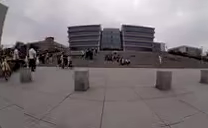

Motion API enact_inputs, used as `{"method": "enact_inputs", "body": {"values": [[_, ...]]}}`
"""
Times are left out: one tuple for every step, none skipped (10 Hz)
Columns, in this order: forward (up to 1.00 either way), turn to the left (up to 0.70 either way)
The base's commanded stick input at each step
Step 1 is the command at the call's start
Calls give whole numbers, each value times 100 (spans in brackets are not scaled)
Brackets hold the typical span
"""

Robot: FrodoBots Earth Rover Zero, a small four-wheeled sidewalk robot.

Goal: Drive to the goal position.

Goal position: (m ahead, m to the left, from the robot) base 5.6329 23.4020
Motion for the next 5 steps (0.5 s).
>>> {"method": "enact_inputs", "body": {"values": [[70, -14], [70, -14], [70, -14], [70, -14], [70, -14]]}}
